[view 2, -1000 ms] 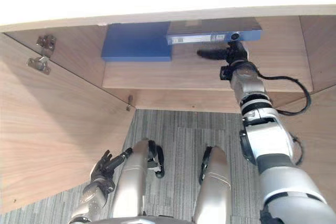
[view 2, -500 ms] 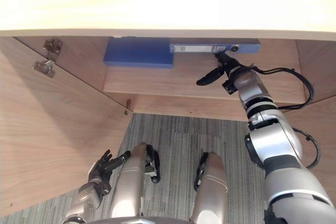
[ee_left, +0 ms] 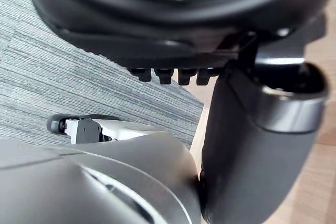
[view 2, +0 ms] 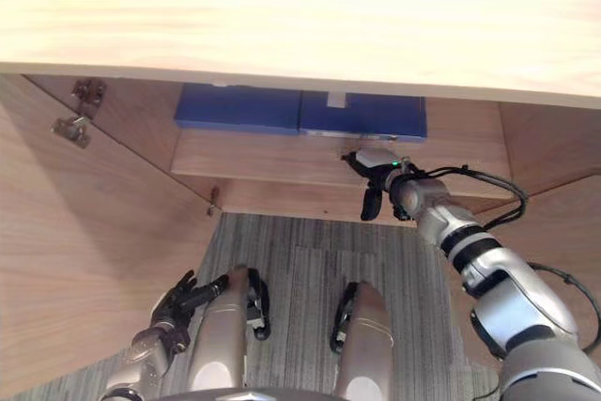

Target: Walk over to the cabinet, pick up the folder, carry it to the office cabinet, place the folder inside the office cabinet, then close the office cabinet door

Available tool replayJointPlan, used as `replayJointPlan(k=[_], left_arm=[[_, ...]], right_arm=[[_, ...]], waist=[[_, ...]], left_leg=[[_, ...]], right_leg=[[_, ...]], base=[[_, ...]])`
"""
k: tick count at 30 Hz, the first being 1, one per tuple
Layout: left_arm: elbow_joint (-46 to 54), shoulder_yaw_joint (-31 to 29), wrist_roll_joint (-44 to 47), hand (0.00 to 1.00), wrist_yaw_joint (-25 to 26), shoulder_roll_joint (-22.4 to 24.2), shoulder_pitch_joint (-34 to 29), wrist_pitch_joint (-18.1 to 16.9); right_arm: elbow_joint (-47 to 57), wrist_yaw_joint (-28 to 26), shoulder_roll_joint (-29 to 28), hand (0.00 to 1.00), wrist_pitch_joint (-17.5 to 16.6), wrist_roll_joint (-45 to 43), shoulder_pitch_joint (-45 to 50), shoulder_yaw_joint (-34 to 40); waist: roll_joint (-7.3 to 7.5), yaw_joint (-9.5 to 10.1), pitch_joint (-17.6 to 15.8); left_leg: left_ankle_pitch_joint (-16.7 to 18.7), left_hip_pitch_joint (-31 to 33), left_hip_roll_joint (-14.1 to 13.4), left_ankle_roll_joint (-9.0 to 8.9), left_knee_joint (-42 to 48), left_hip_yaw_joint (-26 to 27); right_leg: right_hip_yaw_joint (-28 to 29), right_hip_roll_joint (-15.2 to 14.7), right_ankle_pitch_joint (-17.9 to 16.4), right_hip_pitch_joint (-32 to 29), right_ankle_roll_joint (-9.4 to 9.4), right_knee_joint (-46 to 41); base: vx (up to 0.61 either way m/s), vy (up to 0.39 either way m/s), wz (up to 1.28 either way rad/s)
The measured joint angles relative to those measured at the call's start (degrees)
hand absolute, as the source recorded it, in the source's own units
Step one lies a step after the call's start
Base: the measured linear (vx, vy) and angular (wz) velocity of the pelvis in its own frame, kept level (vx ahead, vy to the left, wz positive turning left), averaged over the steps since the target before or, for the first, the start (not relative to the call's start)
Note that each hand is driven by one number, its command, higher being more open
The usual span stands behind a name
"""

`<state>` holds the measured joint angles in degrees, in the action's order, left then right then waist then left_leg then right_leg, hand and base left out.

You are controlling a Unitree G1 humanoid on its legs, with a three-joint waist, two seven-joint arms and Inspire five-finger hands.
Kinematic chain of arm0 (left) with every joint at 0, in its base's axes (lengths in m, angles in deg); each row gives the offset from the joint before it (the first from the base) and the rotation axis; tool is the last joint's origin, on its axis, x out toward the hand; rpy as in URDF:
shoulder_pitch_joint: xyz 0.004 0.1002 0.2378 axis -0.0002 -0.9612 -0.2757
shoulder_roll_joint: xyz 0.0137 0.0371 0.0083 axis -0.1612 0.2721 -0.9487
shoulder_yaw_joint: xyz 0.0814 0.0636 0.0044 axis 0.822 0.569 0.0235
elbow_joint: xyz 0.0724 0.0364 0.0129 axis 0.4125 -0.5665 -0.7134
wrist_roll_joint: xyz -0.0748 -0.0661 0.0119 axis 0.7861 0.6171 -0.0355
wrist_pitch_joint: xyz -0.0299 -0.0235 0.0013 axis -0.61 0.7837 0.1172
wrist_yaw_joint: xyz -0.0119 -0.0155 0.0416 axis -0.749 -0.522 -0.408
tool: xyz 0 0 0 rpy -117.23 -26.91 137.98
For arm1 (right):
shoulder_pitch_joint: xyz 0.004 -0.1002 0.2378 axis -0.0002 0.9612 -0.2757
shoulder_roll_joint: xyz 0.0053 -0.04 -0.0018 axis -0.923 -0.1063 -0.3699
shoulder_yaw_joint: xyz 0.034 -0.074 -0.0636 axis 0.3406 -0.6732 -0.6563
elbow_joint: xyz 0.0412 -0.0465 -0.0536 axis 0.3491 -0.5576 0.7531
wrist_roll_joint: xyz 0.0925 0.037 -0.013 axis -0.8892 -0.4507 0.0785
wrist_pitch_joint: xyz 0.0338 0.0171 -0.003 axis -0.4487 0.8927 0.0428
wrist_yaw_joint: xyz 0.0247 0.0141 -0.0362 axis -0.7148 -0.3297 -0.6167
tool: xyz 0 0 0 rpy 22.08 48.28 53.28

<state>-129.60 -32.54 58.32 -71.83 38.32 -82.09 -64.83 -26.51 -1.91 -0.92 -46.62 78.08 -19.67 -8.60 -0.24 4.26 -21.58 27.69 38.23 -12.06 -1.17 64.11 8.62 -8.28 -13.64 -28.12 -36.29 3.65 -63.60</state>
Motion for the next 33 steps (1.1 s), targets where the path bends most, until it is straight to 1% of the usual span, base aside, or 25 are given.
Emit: replayJointPlan(k=[2,5,8,10,12,13,14,16,17,18,19,20,21,22,23,24,25,26,27,29,30,31,32,33], left_arm=[[-0.4,-0.1,0.0,1.00,-0.2,-0.4,0.0,-0.2],[-1.0,-0.5,0.0,1.00,-0.2,-0.6,0.0,-0.7],[-1.9,-0.6,0.0,1.00,-0.2,-0.8,0.1,-0.9],[-2.2,-0.6,0.0,1.00,-0.2,-0.8,0.2,-0.9],[-3.2,-0.6,-0.1,1.00,-0.3,-0.7,0.2,-0.8],[-3.7,-0.6,-0.9,1.00,-0.3,-0.7,0.2,-0.6],[-3.9,-0.6,-1.3,1.00,-0.3,-0.7,0.2,-0.6],[-4.5,-0.6,-2.9,1.00,-0.1,-0.5,0.1,0.5],[-4.7,-0.6,-3.4,1.00,-0.1,-0.4,0.1,0.7],[-5.4,-0.6,-4.4,1.00,0.0,-0.3,0.0,0.9],[-5.8,-0.6,-4.6,1.00,0.0,-0.2,0.0,1.0],[-6.5,-0.5,-5.3,1.00,0.1,-0.2,-0.3,1.5],[-7.2,-0.6,-6.4,1.00,0.1,0.0,-0.7,1.8],[-7.7,-0.6,-6.8,1.00,0.2,0.1,-0.9,1.9],[-8.6,-0.6,-7.9,1.00,0.6,0.5,-1.4,2.1],[-9.3,-0.6,-9.5,1.00,1.5,0.8,-1.5,2.5],[-9.5,-0.6,-11.3,1.00,2.7,1.1,-1.3,2.6],[-9.5,-0.8,-11.8,1.00,3.2,1.2,-1.2,2.6],[-9.5,-2.1,-13.3,1.00,4.1,1.7,-1.1,2.6],[-9.6,-4.4,-13.9,1.00,5.0,2.3,-1.8,2.5],[-10.0,-5.2,-14.1,1.00,5.3,2.7,-2.0,2.5],[-10.2,-5.2,-14.6,1.00,5.9,3.2,-2.2,2.5],[-11.1,-5.1,-14.7,1.00,6.5,3.2,-2.4,2.6],[-11.2,-5.0,-14.8,1.00,6.8,3.2,-2.5,2.8]], right_arm=[[4.3,-1.4,2.0,1.00,-0.6,-2.0,2.1,-0.4],[7.8,-2.3,2.8,1.00,-0.9,-2.0,4.2,-0.3],[10.5,-2.6,2.8,1.00,-1.0,-2.0,6.6,0.4],[12.9,-3.0,2.5,1.00,-1.1,-1.9,9.4,2.8],[14.0,-3.5,2.2,1.00,-1.0,-1.3,11.6,3.4],[14.1,-3.5,1.7,1.00,-0.9,0.3,12.6,4.6],[14.1,-3.5,1.5,1.00,-0.8,0.7,13.1,5.2],[14.0,-3.1,-0.2,1.00,0.3,3.1,15.7,9.0],[14.0,-2.9,-0.8,1.00,0.5,3.2,16.4,9.6],[13.9,-2.5,-1.9,1.00,0.7,3.2,18.3,11.4],[13.8,-2.3,-2.7,1.00,0.7,3.2,19.3,12.3],[13.1,-1.7,-4.9,1.00,0.7,3.1,21.7,14.3],[11.2,-0.5,-8.0,1.00,0.6,3.0,24.3,16.7],[9.7,0.0,-10.0,1.00,0.5,3.0,25.9,18.1],[5.6,1.5,-14.3,1.00,0.9,2.2,28.2,20.9],[-0.4,3.7,-19.9,1.00,2.4,-0.1,31.0,24.6],[-5.5,5.4,-23.4,1.00,3.5,-1.4,32.8,26.0],[-7.4,5.8,-24.6,1.00,3.8,-2.0,33.9,26.6],[-10.9,6.6,-26.9,1.00,4.2,-2.7,35.6,27.0],[-16.5,7.3,-30.2,1.00,4.6,-6.6,38.4,28.4],[-18.9,7.8,-32.1,1.00,4.8,-8.0,39.8,30.1],[-21.6,9.1,-34.4,1.00,5.1,-11.0,40.8,33.0],[-23.0,9.9,-36.1,1.00,5.5,-13.7,41.5,36.8],[-23.3,10.4,-36.6,1.00,5.5,-14.6,42.0,37.8]], waist=[[0.45,-0.32,-0.3],[0.91,-0.58,-0.5],[0.97,-1.09,-0.6],[0.87,-1.12,-1.1],[0.83,-1.44,-1.5],[0.77,-1.74,-1.7],[0.77,-1.90,-1.8],[0.78,-1.91,-1.9],[0.77,-1.95,-1.9],[0.77,-2.16,-1.9],[0.82,-2.34,-1.9],[1.14,-2.55,-1.4],[1.45,-3.07,-0.2],[1.54,-3.34,0.8],[1.89,-4.16,3.1],[2.01,-4.73,5.5],[1.91,-4.93,5.8],[1.89,-4.92,5.9],[1.80,-4.88,6.3],[1.86,-4.75,8.1],[1.92,-4.78,9.4],[2.16,-4.80,10.1],[2.71,-4.84,10.6],[2.72,-4.89,10.9]], left_leg=[[0.3,-0.5,-0.4,0.03,0.0,0.3],[0.5,-1.3,-0.6,-0.01,-0.1,0.5],[0.6,-1.9,-0.9,0.10,-0.4,0.6],[0.6,-3.5,-1.3,0.16,-1.5,1.2],[0.3,-6.5,-1.5,0.60,-3.6,2.1],[-0.2,-8.2,-1.5,0.80,-5.3,2.8],[-0.6,-8.9,-1.5,0.91,-6.3,3.2],[-2.7,-13.5,-1.5,1.14,-12.0,5.6],[-3.4,-14.9,-1.4,1.21,-13.7,6.1],[-4.9,-17.6,-1.1,1.11,-17.4,7.0],[-5.7,-19.0,-0.9,1.08,-19.4,7.3],[-7.8,-21.8,-0.3,0.95,-24.3,8.4],[-10.3,-23.7,0.6,0.79,-29.4,9.2],[-11.6,-24.4,1.3,0.73,-32.1,9.5],[-14.3,-25.7,2.6,0.75,-37.5,10.1],[-16.5,-27.0,3.5,0.73,-42.2,11.7],[-16.6,-28.6,3.2,0.71,-42.6,12.8],[-16.6,-29.4,2.9,0.72,-42.6,13.0],[-16.6,-31.2,2.1,0.70,-42.9,13.6],[-16.6,-34.1,1.1,0.61,-44.9,16.1],[-17.0,-34.8,0.3,-0.03,-46.0,17.8],[-17.6,-36.2,-0.4,-0.22,-47.6,20.9],[-17.9,-38.0,-0.4,-0.64,-48.3,24.0],[-18.1,-38.9,-0.4,-0.97,-48.8,25.6]], right_leg=[[0.3,0.4,0.0,0.3,0.04,0.2],[0.5,0.7,0.1,0.8,0.11,0.5],[0.5,1.3,0.6,1.5,0.39,1.4],[0.6,1.9,1.6,3.0,0.53,3.2],[0.9,2.4,2.9,5.7,0.89,6.1],[1.1,2.8,3.9,7.2,1.09,8.2],[1.4,3.0,4.5,7.7,1.21,9.3],[2.3,4.1,8.1,11.4,1.46,16.1],[2.4,4.4,9.1,12.7,1.53,18.2],[2.6,5.0,11.2,15.5,1.66,22.6],[2.5,5.3,12.4,16.7,1.68,25.1],[2.7,5.8,15.1,19.5,1.67,30.8],[2.7,6.1,18.4,21.7,1.77,37.0],[2.7,6.3,20.1,22.7,1.79,40.3],[2.7,6.6,23.6,24.3,1.97,46.6],[3.5,6.9,27.2,25.8,2.07,52.9],[4.3,7.4,28.2,27.6,1.83,54.9],[4.5,7.7,28.6,28.1,1.66,54.8],[4.2,8.5,29.7,29.0,1.08,54.8],[4.0,9.8,32.4,29.6,0.72,56.0],[4.1,10.6,34.8,29.7,0.31,58.4],[2.3,10.5,34.3,30.3,-1.78,59.2],[-2.4,8.4,30.9,30.0,-3.22,55.4],[-3.6,7.6,29.8,30.0,-2.81,54.7]], base=[[0.03,0.022,-0.11],[0.03,0.026,-0.07],[0.03,0.031,-0.07],[0.03,0.068,-0.18],[0.01,0.078,-0.20],[0.00,0.072,-0.18],[0.01,0.094,-0.26],[0.03,0.113,-0.35],[0.05,0.118,-0.32],[0.03,0.068,-0.19],[0.06,0.093,-0.22],[0.07,0.059,-0.20],[0.09,0.053,-0.20],[0.12,0.048,-0.16],[0.16,0.037,-0.27],[0.17,0.022,-0.46],[0.11,-0.005,-0.50],[0.02,-0.031,-0.51],[-0.02,-0.036,-0.60],[-0.03,-0.025,-0.76],[-0.06,-0.042,-0.95],[-0.11,-0.069,-1.27],[-0.11,-0.064,-1.23],[-0.10,-0.054,-1.26]])
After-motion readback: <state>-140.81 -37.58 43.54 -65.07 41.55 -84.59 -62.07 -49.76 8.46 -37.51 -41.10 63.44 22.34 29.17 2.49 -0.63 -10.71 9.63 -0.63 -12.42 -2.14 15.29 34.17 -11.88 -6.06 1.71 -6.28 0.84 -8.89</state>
